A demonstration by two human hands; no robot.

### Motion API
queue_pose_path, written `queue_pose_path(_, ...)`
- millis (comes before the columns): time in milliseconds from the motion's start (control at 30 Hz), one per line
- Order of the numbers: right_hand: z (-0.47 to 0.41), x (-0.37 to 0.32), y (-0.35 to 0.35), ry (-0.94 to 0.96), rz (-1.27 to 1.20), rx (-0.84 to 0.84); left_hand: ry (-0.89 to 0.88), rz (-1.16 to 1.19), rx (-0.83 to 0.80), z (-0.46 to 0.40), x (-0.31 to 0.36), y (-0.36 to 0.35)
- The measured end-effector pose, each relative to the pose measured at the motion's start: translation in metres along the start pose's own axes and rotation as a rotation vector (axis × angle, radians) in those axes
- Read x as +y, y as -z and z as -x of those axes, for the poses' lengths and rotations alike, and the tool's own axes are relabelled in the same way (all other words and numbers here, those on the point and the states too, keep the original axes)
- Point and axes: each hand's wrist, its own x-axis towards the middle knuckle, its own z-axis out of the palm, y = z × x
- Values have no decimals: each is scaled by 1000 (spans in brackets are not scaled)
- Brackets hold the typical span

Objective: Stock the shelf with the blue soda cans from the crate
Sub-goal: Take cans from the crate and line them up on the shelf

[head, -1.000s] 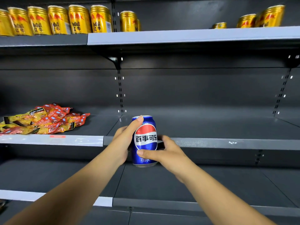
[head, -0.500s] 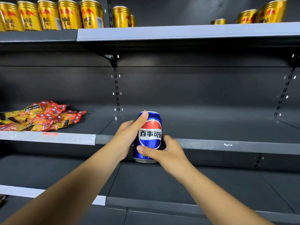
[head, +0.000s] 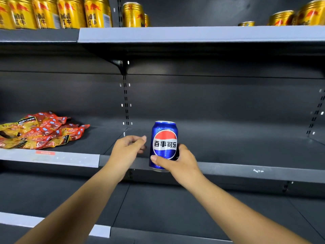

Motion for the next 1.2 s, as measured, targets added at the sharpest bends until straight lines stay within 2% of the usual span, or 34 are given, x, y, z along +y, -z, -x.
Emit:
queue_pose_path(400,-97,14,-85,-17,21,132,-5,-156,-185,-112,-24,51)
queue_pose_path(667,-154,27,-135,-127,-15,137,33,-205,-286,-176,-50,73)
queue_pose_path(1033,-202,38,-173,-152,33,178,173,-63,-259,-230,-89,80)
queue_pose_path(1200,-221,43,-182,-144,21,206,236,75,-314,-251,-97,84)
